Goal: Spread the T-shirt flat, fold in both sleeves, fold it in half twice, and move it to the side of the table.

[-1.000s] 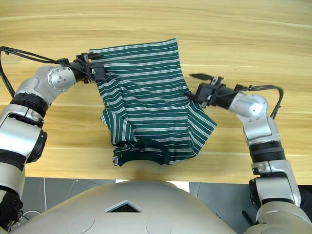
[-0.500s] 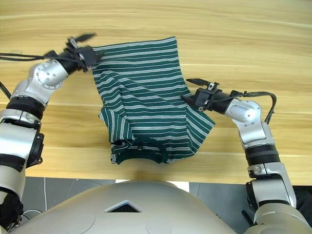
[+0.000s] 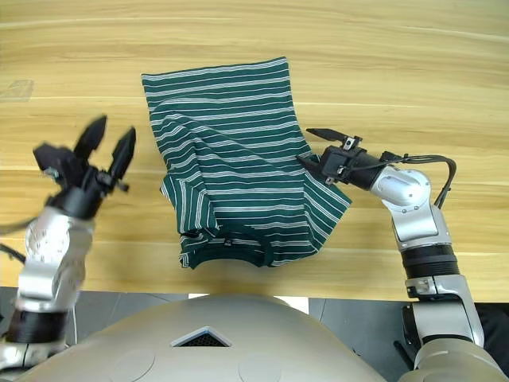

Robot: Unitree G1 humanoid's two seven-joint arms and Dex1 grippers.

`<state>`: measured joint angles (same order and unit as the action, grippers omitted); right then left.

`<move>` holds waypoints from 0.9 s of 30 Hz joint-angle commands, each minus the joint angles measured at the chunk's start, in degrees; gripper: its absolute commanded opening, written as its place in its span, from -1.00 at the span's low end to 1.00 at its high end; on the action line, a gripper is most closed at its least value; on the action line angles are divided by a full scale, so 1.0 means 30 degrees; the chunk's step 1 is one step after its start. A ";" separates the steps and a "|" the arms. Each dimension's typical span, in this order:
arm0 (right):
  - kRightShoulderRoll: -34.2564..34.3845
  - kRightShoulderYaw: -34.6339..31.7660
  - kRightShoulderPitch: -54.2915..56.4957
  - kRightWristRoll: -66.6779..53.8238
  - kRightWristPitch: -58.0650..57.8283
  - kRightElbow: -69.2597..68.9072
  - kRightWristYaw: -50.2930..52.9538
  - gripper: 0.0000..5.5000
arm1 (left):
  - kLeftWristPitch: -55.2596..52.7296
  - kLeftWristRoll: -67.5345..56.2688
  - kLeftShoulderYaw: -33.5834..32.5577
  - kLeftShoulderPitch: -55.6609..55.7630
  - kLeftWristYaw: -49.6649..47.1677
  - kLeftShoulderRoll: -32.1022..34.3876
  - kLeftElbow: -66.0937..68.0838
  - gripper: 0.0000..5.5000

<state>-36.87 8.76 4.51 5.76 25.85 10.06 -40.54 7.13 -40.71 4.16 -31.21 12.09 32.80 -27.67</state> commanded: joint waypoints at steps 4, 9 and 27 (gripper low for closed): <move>-0.1459 -0.2390 -0.1686 -0.1120 -0.1449 -0.2776 0.0057 -0.04 | -0.4025 -1.4167 0.0611 -1.1056 0.0419 0.0308 -0.6887 -0.10; -0.1341 -0.2415 -0.2112 -0.1198 -0.1947 -0.3428 0.0039 -0.04 | -0.3978 -0.2926 0.1209 -1.0444 0.0327 0.0301 -0.6541 -0.10; -0.0707 -0.2174 -0.2098 -0.1379 -0.2197 -0.3463 0.0158 -0.04 | 0.4532 2.3263 -0.0529 -0.5235 0.1838 0.4154 -0.2978 -0.10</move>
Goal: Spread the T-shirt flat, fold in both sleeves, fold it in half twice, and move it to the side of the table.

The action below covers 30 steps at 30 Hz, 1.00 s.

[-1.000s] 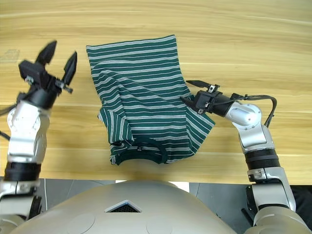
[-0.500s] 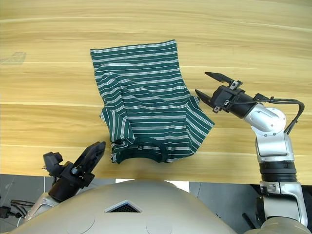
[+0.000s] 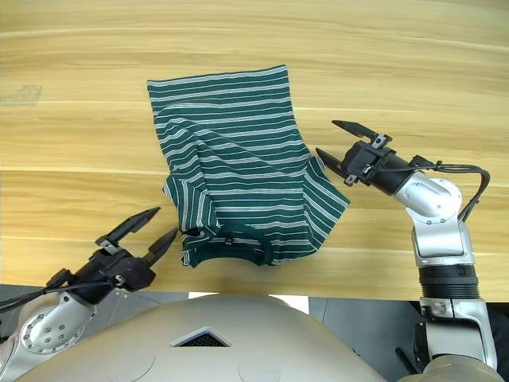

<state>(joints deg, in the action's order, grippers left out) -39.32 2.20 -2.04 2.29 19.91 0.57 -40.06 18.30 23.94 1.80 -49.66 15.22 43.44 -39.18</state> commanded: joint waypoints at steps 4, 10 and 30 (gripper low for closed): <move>0.0072 -0.0049 0.0079 -0.0126 -0.0196 -0.0286 0.0041 -0.04 | 0.1328 0.2111 0.0418 0.1286 0.1623 0.0646 0.1415 -0.10; 0.0145 0.0011 0.0186 -0.0060 -0.0145 -0.0220 0.0090 -0.04 | 0.1637 0.2320 0.0718 0.1784 0.2335 0.0302 0.2083 -0.10; 0.0205 0.0063 -0.0097 -0.0109 0.0138 -0.0101 0.0066 -0.04 | 0.2533 0.4405 0.1657 0.3903 0.1886 -0.0654 0.4750 -0.10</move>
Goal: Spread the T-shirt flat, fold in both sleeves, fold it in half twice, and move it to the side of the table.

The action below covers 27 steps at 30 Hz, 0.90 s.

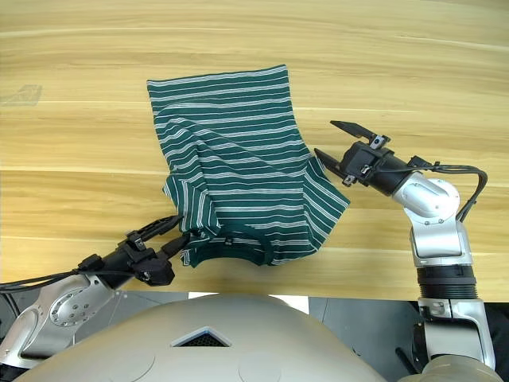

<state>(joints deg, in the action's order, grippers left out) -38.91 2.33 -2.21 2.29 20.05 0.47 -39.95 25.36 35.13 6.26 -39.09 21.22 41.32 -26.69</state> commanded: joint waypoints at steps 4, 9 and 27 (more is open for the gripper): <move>0.0026 -0.0014 -0.0140 -0.0132 0.0159 -0.0040 0.0006 -0.04 | 0.0299 0.0796 0.0173 0.0599 -0.0275 -0.0025 0.0683 -0.28; 0.0073 0.0079 -0.0207 -0.0032 0.0273 0.0059 0.0037 -0.04 | 0.0276 0.0832 0.0127 0.0788 -0.0356 -0.0080 0.0761 -0.55; 0.0272 0.0358 -0.0134 0.0237 0.0390 0.0259 0.0258 -0.04 | 0.0857 -0.0400 -0.4413 0.1651 -0.1075 0.1682 0.1276 -0.99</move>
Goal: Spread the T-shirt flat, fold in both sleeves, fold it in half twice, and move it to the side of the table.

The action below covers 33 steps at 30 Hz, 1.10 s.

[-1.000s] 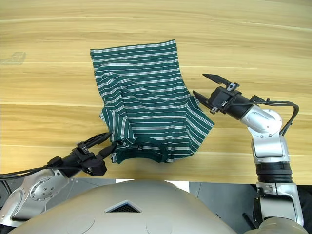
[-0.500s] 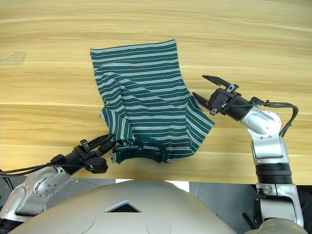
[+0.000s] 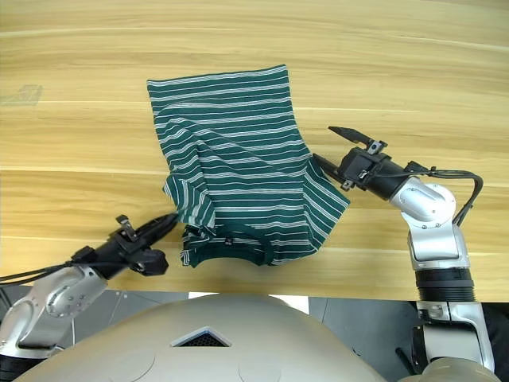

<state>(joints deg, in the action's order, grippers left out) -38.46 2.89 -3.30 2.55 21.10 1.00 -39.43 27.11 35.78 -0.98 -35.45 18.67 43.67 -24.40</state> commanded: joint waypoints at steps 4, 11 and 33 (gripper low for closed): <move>0.0169 0.0204 0.0256 0.0144 0.0078 0.0150 0.0128 -0.04 | 0.0915 -0.0984 -0.4241 0.0959 -0.0364 0.1820 0.1381 -0.99; 0.0136 0.0154 0.0239 0.0081 0.0142 0.0297 0.0250 -0.04 | 0.2057 -0.0743 -0.5244 0.1277 -0.0039 0.2604 0.2697 -0.99; 0.0036 0.0290 -0.0120 -0.0275 0.0087 0.0060 -0.0200 -0.04 | 0.1548 0.0424 -0.4247 0.0965 0.1552 0.3294 0.4205 -0.52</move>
<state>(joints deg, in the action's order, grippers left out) -38.22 3.24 -3.87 2.35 21.46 1.55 -39.00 32.57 35.82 -12.06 -31.98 23.75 51.86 -13.67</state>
